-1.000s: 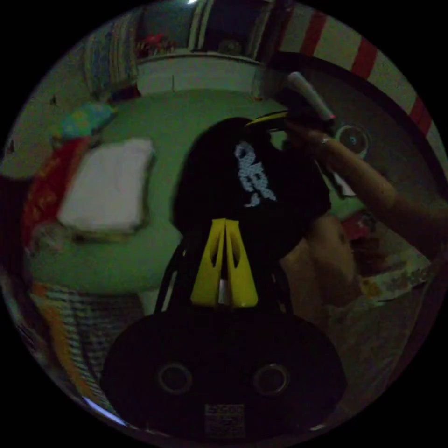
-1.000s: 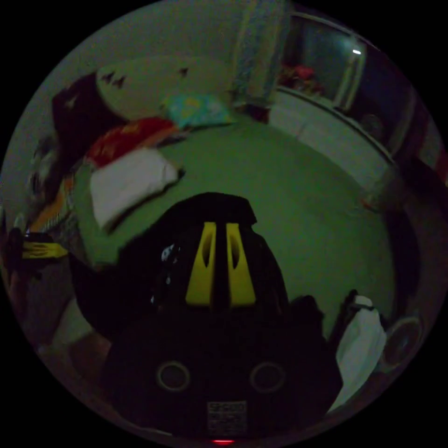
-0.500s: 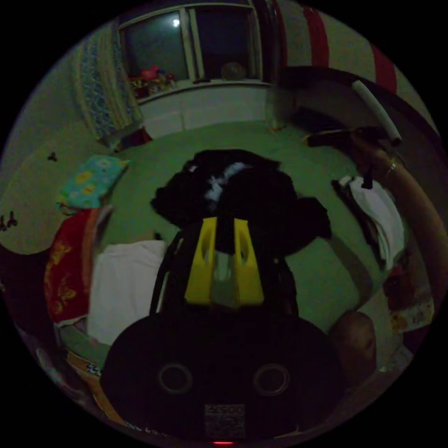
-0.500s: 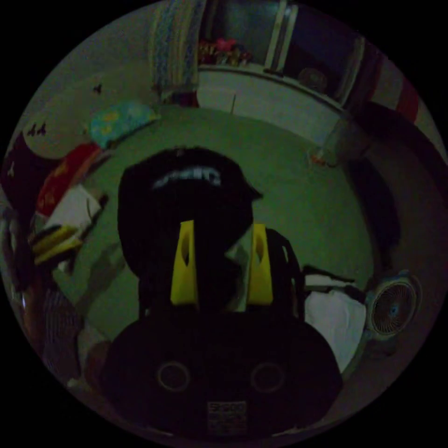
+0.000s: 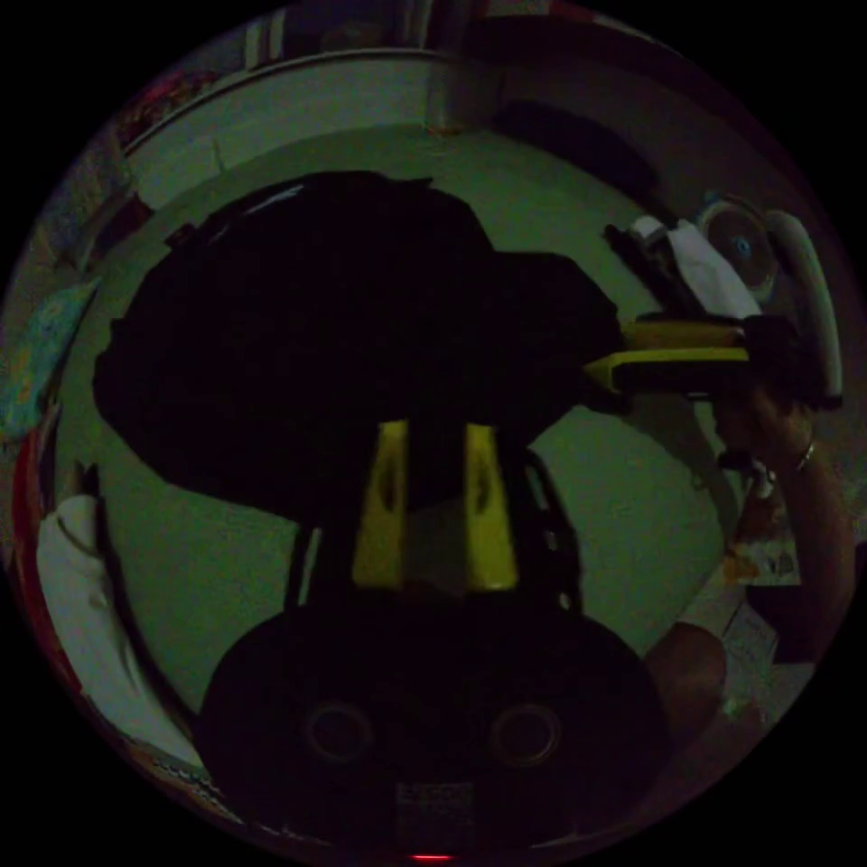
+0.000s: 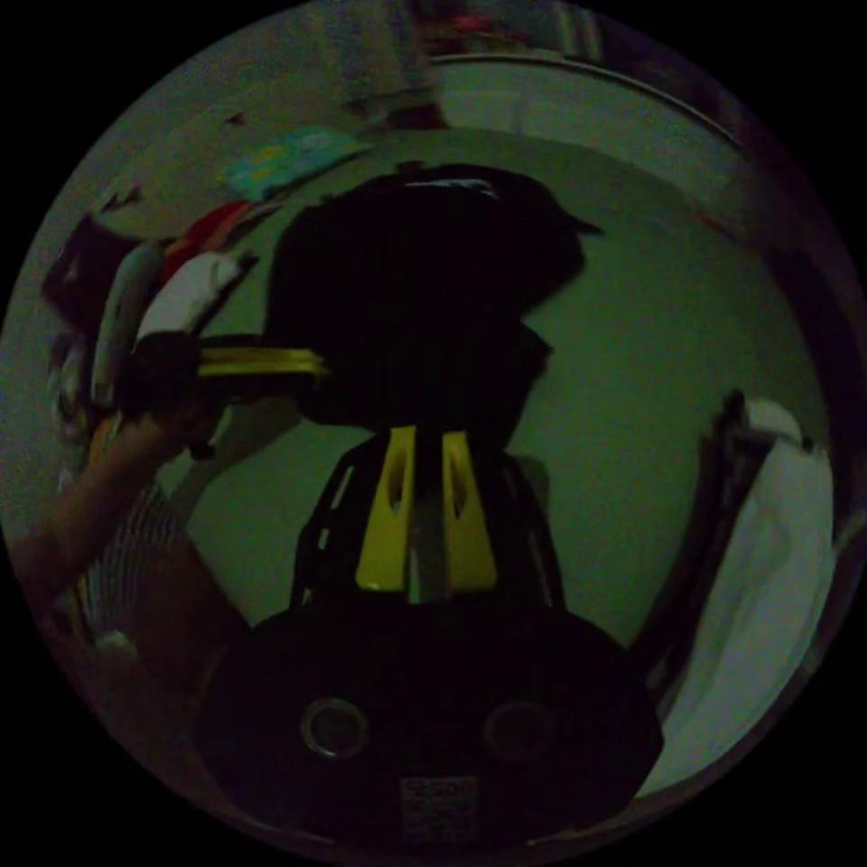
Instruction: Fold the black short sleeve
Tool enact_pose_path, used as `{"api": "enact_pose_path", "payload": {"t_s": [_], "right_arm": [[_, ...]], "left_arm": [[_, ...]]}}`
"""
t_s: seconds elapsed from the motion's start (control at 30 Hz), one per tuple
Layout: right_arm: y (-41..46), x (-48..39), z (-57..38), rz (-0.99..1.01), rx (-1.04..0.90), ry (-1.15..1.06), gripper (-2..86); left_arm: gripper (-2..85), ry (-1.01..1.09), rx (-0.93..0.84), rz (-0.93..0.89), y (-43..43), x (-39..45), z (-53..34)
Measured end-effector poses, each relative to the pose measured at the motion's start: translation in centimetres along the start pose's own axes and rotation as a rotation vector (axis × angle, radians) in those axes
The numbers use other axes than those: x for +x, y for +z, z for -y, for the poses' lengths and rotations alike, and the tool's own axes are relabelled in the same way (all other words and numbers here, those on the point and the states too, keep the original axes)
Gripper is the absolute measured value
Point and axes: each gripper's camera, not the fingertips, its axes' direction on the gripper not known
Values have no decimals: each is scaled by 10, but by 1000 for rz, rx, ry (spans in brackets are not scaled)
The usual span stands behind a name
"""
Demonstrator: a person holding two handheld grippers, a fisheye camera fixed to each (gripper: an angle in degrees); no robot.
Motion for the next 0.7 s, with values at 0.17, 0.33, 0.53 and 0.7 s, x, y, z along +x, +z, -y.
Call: {"api": "enact_pose_path", "payload": {"t_s": [0.17, 0.33, 0.53, 0.7], "right_arm": [[-69, -47, -39, 94, 109, -213, -8], [-125, -118, -92, 379, 114, -443, -8], [-109, -110, -134, 113, 21, -304, 34], [-83, -72, -145, 133, -76, -100, 107]], "left_arm": [[16, 48, 69, -67, -62, -23, -34], [12, 79, 28, 128, -142, -59, -99], [14, -217, -17, 105, -155, -134, -176], [70, -262, 23, 22, -143, -140, -208]]}}
